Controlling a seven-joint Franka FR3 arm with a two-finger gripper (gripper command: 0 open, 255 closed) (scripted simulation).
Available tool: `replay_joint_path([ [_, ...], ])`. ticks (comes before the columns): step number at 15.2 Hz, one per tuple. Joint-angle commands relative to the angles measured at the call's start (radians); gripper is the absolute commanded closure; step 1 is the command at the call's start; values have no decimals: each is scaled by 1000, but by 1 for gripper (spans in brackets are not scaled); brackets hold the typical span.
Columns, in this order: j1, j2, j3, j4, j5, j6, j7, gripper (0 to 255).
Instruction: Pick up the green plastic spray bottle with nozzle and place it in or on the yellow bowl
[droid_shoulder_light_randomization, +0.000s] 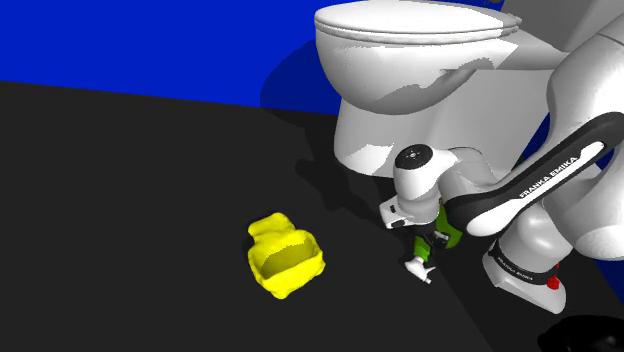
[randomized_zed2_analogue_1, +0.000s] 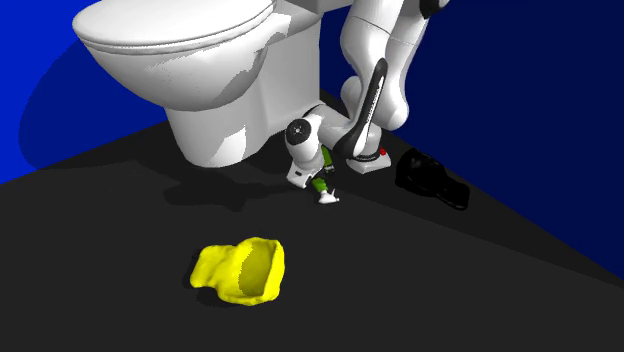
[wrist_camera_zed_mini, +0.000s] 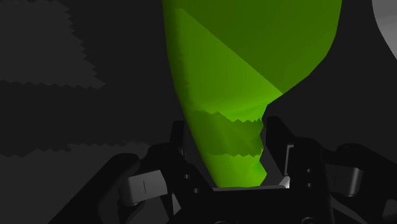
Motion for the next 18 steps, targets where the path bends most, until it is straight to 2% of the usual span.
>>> replay_joint_path([
  [1, 4, -31, -1, 3, 6, -35, -4, 255],
  [18, 21, -293, -15, 96, 29, -388, -42, 255],
])
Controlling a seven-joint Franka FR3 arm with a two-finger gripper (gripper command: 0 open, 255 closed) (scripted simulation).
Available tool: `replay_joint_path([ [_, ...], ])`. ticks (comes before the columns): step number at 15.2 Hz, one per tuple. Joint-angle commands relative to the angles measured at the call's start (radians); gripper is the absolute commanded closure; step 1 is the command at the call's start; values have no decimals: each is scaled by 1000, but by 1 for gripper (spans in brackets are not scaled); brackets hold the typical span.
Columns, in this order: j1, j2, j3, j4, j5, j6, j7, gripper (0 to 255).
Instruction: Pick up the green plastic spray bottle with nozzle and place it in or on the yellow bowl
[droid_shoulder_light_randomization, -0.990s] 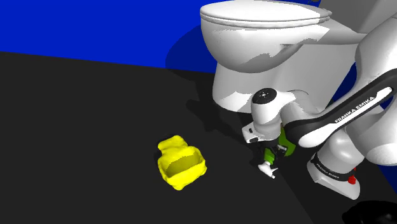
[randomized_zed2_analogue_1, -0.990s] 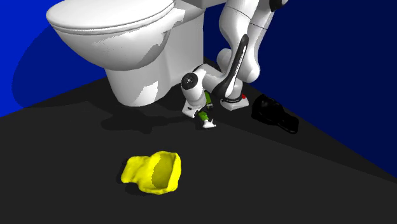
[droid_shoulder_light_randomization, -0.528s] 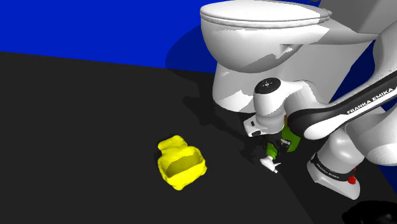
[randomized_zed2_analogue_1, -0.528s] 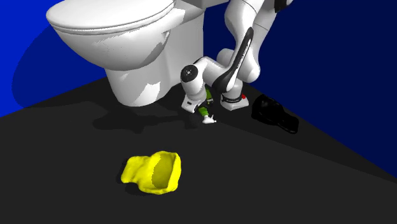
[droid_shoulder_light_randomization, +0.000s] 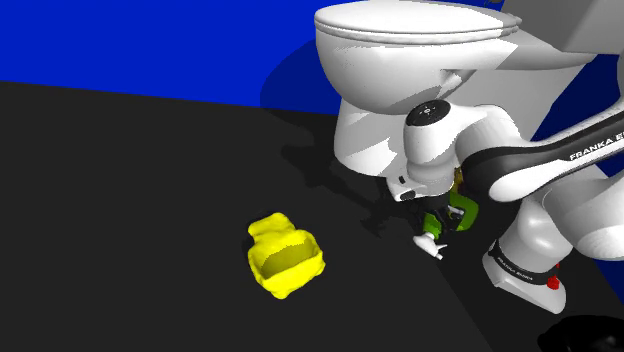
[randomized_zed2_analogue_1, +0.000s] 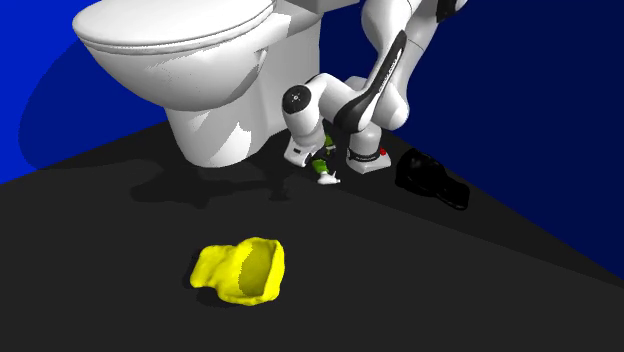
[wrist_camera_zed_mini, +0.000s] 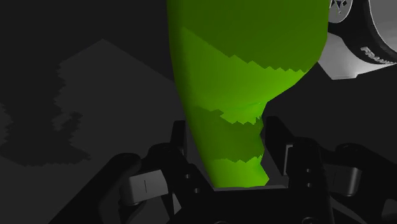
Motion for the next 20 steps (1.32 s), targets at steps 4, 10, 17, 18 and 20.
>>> replay_joint_path([
  [4, 3, -49, -1, 43, 3, -93, -6, 255],
  [10, 4, -94, -4, 100, 4, -195, -14, 255],
  [17, 9, 32, 15, 232, 16, -202, 7, 255],
  [18, 10, 78, 22, 266, 19, -190, 15, 255],
  [20, 11, 167, 34, 336, 23, -172, 32, 255],
])
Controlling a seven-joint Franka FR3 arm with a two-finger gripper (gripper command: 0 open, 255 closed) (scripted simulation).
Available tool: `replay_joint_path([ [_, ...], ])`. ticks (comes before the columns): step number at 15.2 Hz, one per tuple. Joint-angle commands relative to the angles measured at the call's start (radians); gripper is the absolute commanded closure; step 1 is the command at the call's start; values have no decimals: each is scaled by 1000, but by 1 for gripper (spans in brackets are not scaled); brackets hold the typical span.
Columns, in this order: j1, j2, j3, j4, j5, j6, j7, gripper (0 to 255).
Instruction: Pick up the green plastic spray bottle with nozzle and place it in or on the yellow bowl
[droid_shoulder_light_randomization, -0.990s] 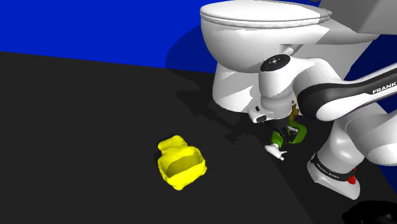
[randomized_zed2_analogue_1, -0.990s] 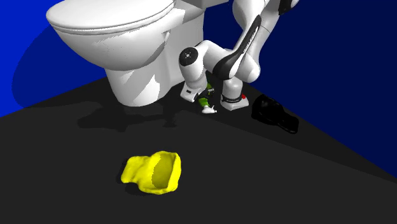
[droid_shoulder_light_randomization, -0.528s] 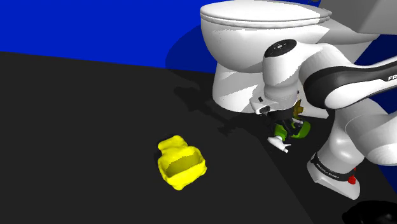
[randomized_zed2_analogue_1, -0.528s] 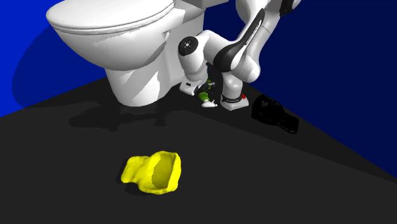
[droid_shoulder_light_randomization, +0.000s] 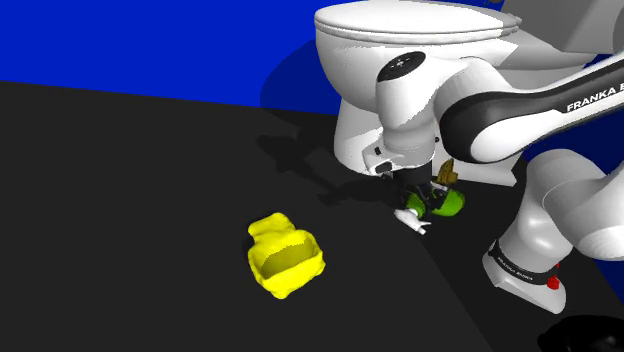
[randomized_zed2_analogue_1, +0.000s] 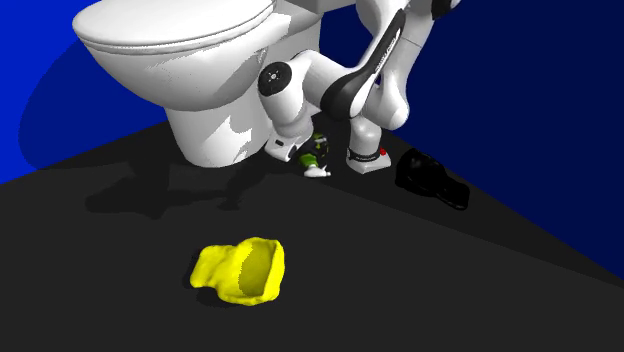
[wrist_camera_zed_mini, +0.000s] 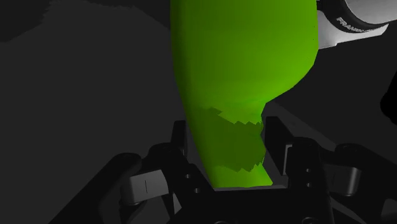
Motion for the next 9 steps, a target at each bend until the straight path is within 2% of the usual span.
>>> replay_joint_path([
  [1, 2, 90, 13, 69, 4, 20, 18, 255],
  [9, 9, 412, 51, 389, -8, 17, 81, 255],
])
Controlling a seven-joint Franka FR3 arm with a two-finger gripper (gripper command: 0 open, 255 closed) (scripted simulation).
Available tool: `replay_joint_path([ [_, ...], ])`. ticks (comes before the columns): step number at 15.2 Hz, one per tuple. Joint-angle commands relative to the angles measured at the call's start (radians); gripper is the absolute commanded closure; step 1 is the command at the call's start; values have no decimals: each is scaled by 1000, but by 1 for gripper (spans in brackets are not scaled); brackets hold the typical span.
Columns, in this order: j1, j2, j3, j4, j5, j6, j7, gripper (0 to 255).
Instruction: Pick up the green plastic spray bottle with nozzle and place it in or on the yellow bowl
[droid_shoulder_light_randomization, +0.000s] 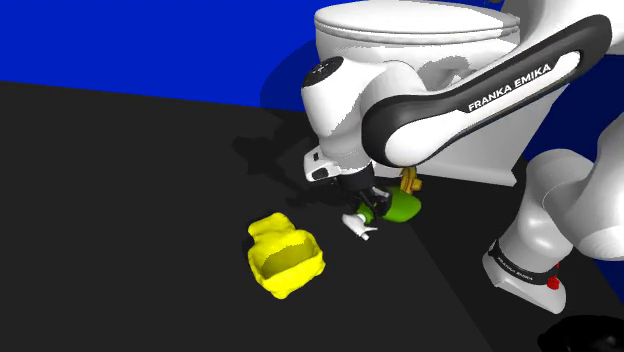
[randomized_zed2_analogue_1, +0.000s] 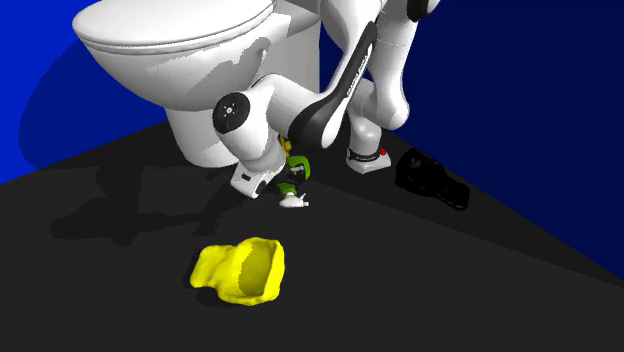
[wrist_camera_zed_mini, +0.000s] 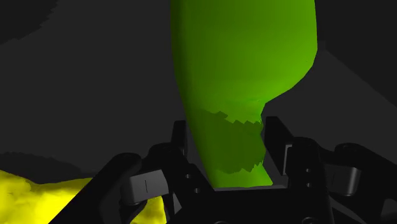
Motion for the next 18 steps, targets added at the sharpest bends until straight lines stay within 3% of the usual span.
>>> replay_joint_path([
  [1, 1, 83, 5, 96, -9, -14, 12, 255],
  [11, 40, 482, 25, 620, -56, -148, 78, 255],
  [17, 91, 781, 20, 1085, -89, -317, 97, 255],
  [18, 91, 782, 19, 1073, -89, -304, 97, 255],
])
